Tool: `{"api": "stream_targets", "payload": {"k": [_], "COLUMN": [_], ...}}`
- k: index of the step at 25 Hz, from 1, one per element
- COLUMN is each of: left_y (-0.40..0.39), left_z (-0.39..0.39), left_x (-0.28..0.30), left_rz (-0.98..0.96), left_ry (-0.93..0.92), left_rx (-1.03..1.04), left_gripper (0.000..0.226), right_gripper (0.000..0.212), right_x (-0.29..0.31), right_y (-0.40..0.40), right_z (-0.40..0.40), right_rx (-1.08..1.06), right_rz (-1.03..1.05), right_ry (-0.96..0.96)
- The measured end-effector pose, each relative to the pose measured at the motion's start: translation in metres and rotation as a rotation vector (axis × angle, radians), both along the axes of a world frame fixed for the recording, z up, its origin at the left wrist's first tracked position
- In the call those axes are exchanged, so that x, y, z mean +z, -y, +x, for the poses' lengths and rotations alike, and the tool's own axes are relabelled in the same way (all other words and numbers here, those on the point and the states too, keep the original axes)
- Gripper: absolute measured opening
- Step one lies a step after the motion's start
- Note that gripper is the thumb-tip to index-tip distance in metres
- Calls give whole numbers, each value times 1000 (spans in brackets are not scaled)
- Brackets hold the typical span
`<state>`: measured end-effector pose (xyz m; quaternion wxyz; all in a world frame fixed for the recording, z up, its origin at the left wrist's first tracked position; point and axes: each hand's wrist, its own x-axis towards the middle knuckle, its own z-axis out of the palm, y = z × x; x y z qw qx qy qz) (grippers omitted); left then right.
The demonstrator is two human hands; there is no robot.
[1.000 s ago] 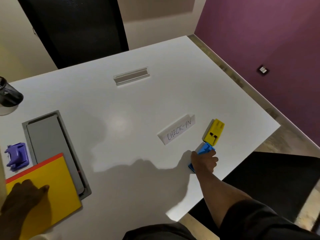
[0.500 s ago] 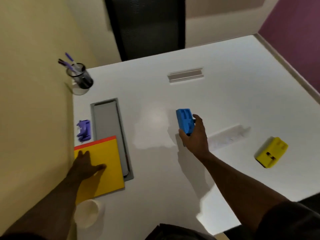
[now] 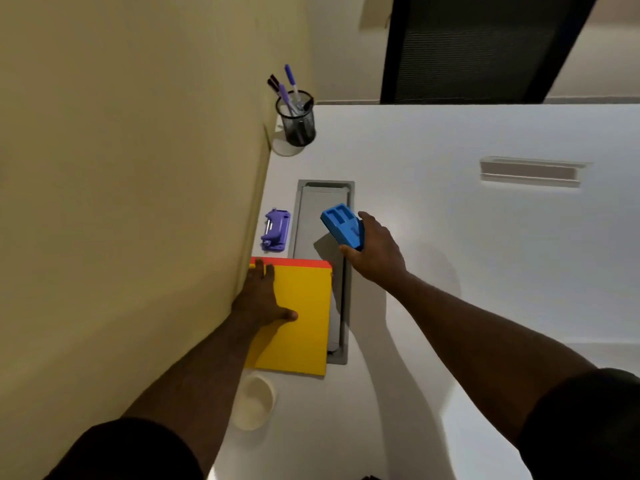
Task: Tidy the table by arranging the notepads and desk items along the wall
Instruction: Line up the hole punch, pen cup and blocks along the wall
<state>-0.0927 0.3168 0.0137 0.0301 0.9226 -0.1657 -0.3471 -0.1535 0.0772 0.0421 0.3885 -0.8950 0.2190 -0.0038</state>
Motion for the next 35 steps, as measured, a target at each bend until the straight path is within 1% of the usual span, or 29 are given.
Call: {"api": "stream_targets", "payload": {"k": [4,7,10,13,19,21,24,27,29,31,33,35], "left_y": [4,5,3,3,1,1,2,2,1,0,1,3], "left_z": [2,2,1,-2,-2,-2,-2,-2,-3,-3,-3,-4], "left_x": [-3,-6,-7,-6,-7,-6,-5,-4,-3,-1,1,3], "left_rz": [40,65,79,84,54,53,49,46,36,36,35,23], "left_ry": [26,50,60,71,59,65,60,56,50,49,41,33], "left_rx": [-19,-37,-40,-44,-17,-20,-10,-3,-6,-27,-39,-33], "left_gripper": [135,135,133,131,131,130,130,131,130,130,131,133], "right_gripper": [74,60,50,55,76,81,84,80,73,60,46,34], "right_x": [-12,-15,-16,-16,-22,-26,-29,-30,-27,-24,-22,-23], "right_y": [-11,-17,-26,-35,-42,-46,-53,-59,-57,-51,-40,-25], "right_z": [56,101,147,189,242,249,251,248,240,224,194,145], "right_rx": [0,-69,-167,-227,-160,-171,-179,-169,-196,-254,-317,-346], "right_rz": [-5,16,125,191,152,132,89,62,64,62,51,38], "right_ry": [-4,35,41,-24,-131,-168,-170,-141,-101,-22,98,190]}}
